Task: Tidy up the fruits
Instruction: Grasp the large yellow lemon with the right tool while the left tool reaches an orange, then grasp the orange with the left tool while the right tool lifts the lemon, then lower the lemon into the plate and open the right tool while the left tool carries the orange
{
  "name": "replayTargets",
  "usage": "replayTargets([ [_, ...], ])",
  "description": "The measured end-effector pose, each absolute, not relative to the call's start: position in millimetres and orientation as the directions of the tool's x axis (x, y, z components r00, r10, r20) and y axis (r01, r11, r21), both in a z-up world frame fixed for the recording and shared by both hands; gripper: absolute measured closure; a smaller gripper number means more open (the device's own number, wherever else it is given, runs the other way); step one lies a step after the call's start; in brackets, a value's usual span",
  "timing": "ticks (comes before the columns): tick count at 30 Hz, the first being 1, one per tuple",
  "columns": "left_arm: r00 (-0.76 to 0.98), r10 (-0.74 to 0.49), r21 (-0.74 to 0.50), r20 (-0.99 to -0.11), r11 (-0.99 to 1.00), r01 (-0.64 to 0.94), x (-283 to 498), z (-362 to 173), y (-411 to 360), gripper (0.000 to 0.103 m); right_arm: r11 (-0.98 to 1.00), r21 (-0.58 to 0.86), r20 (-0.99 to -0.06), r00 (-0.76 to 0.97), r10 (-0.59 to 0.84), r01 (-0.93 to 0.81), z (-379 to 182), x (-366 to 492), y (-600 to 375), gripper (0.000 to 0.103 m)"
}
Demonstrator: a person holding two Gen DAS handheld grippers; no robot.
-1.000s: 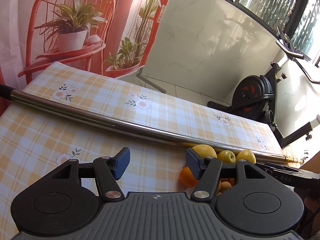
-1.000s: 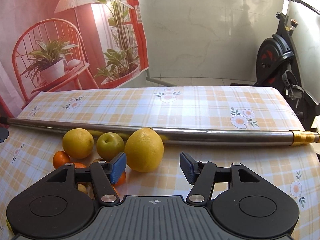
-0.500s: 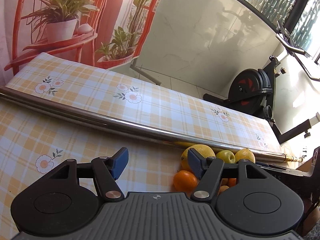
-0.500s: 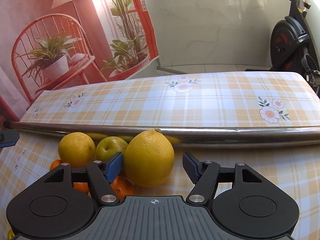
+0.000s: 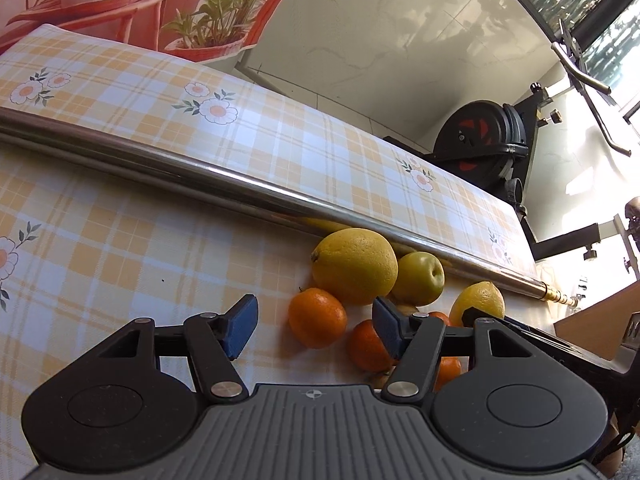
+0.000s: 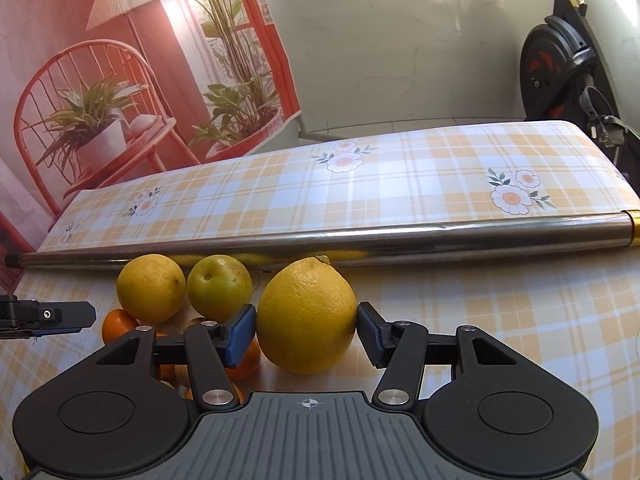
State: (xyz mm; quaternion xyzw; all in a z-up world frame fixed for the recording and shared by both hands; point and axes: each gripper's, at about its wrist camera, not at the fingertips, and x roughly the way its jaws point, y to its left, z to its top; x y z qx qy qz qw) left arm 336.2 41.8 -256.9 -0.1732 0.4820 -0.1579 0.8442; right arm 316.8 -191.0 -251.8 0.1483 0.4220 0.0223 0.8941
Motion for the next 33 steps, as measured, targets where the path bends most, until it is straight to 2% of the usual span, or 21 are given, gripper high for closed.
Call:
replayTargets([
  [11,0.448,-0.424,-0.435,-0.787,0.896,0.083,340.0,-274.1,24.3,0.049,0.943,0.307,-0.762,0.627,0.162,0.130,-248.6,291.6,-197.1,0.052],
  [14,0.455,-0.416,-0.431,-0.787,0.899,0.076,341.0,-276.8,24.0,0.058,0.941,0.315,-0.763,0.624,0.170,0.128,-247.2,286.6,-196.3,0.052],
  [15,0.456,-0.417,-0.431,-0.786,0.899,0.078,341.1,-277.1,24.1,0.064,0.941,0.314,-0.763,0.623,0.172,0.125,-246.7,284.9,-195.5,0.052],
  [33,0.499,-0.414,-0.325,-0.761,0.909,0.260,293.6,-239.1,39.1,0.065,0.953,0.299,-0.754,0.623,0.208,0.044,-220.0,261.6,-176.3,0.052],
])
